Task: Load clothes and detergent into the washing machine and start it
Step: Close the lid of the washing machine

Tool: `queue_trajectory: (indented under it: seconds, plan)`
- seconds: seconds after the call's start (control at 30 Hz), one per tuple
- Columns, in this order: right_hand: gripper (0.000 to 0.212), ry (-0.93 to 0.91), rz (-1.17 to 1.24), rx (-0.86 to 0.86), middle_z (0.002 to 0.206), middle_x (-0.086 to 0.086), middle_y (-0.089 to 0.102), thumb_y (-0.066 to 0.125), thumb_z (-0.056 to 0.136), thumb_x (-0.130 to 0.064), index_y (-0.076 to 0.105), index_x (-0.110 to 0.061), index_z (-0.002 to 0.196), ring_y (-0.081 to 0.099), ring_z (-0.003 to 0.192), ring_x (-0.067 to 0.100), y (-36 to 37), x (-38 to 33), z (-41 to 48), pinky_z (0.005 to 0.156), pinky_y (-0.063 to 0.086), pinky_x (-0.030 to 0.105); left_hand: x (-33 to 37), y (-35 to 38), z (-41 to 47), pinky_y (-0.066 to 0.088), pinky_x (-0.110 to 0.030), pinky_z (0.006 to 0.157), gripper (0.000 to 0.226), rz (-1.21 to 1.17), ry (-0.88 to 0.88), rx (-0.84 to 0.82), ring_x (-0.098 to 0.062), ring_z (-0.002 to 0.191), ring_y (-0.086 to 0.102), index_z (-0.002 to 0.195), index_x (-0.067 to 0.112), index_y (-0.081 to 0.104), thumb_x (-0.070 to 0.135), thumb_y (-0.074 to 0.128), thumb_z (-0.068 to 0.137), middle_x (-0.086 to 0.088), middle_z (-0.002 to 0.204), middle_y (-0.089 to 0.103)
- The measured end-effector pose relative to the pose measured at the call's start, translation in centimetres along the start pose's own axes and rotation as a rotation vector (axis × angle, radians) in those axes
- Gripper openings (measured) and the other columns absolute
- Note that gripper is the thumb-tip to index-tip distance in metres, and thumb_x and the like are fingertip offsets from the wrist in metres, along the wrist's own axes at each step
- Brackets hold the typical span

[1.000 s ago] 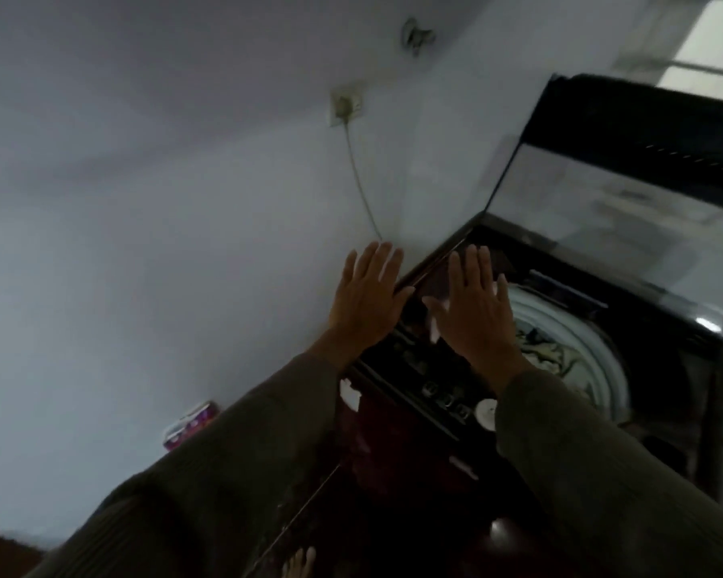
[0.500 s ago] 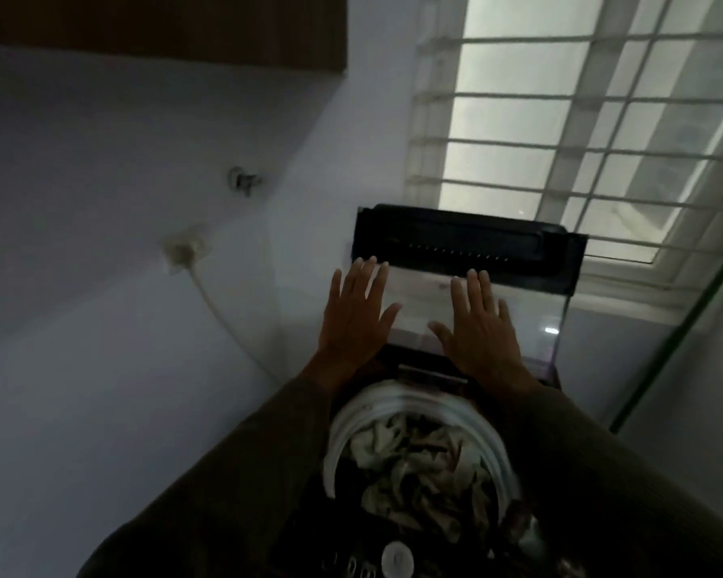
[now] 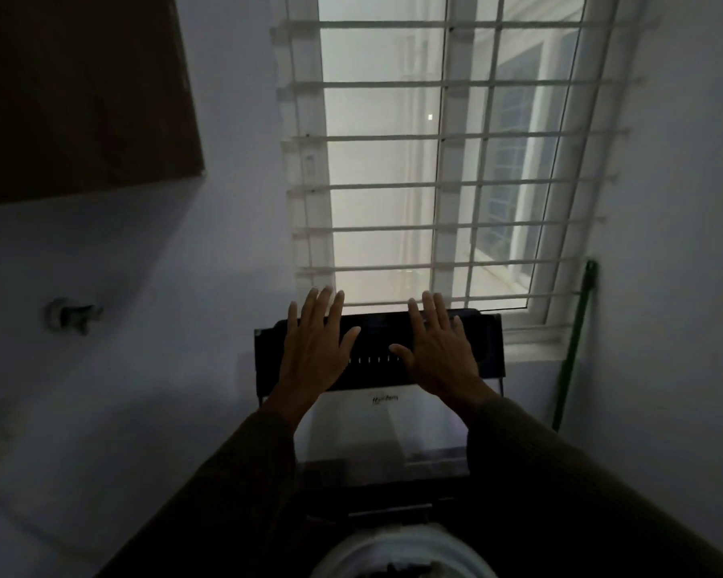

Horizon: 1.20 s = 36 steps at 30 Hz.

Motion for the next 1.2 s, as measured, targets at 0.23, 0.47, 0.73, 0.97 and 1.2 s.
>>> queue_trajectory:
  seconds: [0.23,0.47,0.73,0.97,1.2]
  plan:
    - [0.086,-0.015,-0.005,-0.057,0.164,0.013,-0.011,0.033,0.097,-0.063,-0.005,-0.014,0.156,-0.013,0.151,0.030,1.2,0.6,5.0,0.120,0.013,0.053,-1.9,3.4,3.9,0.003,-0.052,0.122,0.071,0.000,-0.027,-0.096,-0.026,0.153,0.011,0.157,0.016,0.020,0.059,0.021,0.100,-0.008,0.164,0.019]
    - [0.085,-0.042,-0.007,-0.189,0.165,0.008,-0.005,0.030,0.095,-0.067,-0.001,-0.017,0.157,-0.009,0.151,0.029,3.1,1.7,7.1,0.119,0.014,0.055,-4.5,6.1,2.1,0.014,-0.051,0.123,0.087,0.020,0.000,-0.244,-0.025,0.151,0.018,0.156,0.014,0.020,0.070,0.005,0.092,-0.008,0.162,0.026]
    - [0.079,-0.022,0.010,-0.240,0.161,0.008,0.021,0.034,0.095,-0.065,0.014,-0.017,0.156,0.010,0.150,0.030,4.8,1.3,6.2,0.118,0.016,0.057,-3.9,6.0,1.7,0.017,-0.049,0.122,0.095,-0.011,-0.035,-0.210,-0.029,0.146,0.027,0.153,0.010,0.030,0.072,0.002,0.085,-0.012,0.154,0.037]
    - [0.067,-0.052,0.071,-0.160,0.159,0.009,0.027,0.038,0.100,-0.050,0.020,-0.015,0.154,0.014,0.149,0.032,3.4,1.3,4.3,0.118,0.020,0.055,-2.9,4.6,0.5,0.015,-0.048,0.122,0.079,-0.042,-0.058,-0.181,-0.031,0.146,0.028,0.151,0.009,0.033,0.064,0.024,0.095,-0.014,0.152,0.039]
    - [0.061,-0.022,0.117,-0.119,0.158,0.009,0.030,0.036,0.102,-0.048,0.026,-0.016,0.153,0.016,0.149,0.032,1.2,0.7,2.0,0.118,0.019,0.056,-2.0,2.8,-1.0,0.022,-0.049,0.118,0.075,-0.028,-0.043,-0.105,-0.032,0.139,0.039,0.145,0.007,0.043,0.061,0.026,0.095,-0.016,0.145,0.048]
Point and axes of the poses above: each hand's wrist, its own z-axis towards the middle knuckle, its own y-axis out of the palm, x = y × z, the point moved 1 cm from there along z, towards the middle knuckle
